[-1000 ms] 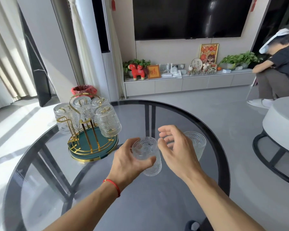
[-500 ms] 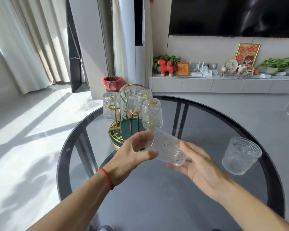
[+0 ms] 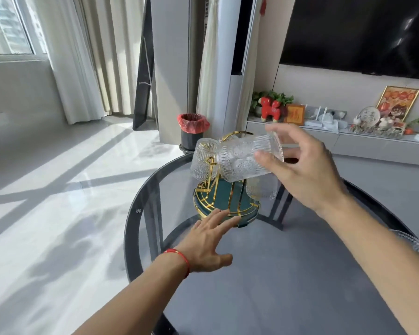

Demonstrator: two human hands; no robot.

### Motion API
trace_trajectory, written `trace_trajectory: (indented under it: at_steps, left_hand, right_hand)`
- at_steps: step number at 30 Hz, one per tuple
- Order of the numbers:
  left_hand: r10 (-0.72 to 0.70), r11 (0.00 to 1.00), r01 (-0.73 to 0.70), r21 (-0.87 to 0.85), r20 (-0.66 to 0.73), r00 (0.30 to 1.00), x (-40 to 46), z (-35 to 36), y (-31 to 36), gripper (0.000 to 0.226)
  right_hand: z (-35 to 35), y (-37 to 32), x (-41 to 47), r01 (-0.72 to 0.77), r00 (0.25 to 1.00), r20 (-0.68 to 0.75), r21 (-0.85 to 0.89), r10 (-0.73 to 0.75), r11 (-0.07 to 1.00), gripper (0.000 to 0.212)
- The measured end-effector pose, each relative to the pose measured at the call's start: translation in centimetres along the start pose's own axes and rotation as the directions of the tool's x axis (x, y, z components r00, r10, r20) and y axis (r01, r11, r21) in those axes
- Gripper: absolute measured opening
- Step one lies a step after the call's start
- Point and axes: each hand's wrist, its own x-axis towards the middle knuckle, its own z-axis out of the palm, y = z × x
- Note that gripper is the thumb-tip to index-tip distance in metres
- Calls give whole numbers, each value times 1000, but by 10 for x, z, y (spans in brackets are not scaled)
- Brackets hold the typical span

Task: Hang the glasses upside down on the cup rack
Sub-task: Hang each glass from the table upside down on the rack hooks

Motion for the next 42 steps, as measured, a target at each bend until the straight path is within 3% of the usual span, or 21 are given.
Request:
trace_trajectory:
  at_steps: [4, 14, 31, 37, 42]
  left_hand:
    - [33, 999, -33, 20, -38, 999, 2, 6, -3, 90]
    - [45, 999, -44, 19, -75, 996, 4, 10, -5, 90]
    - [21, 996, -14, 85, -81, 996, 5, 10, 0, 79]
    - [-28, 999, 16, -39, -329, 944, 8, 7, 24, 50]
    - [22, 990, -82, -116, -446, 895, 15, 10, 57, 39]
  right_hand:
    - [23, -12, 36, 61, 997, 68, -210, -47, 976, 59]
    - [73, -3, 61, 34, 969, 241, -373, 62, 927, 66]
    - [113, 6, 49, 12, 936, 318, -464, 154, 886, 62]
    - [105, 12, 33, 78, 927, 358, -474, 111, 877, 58]
    - [72, 27, -7, 178, 965, 250, -396, -81, 901, 49]
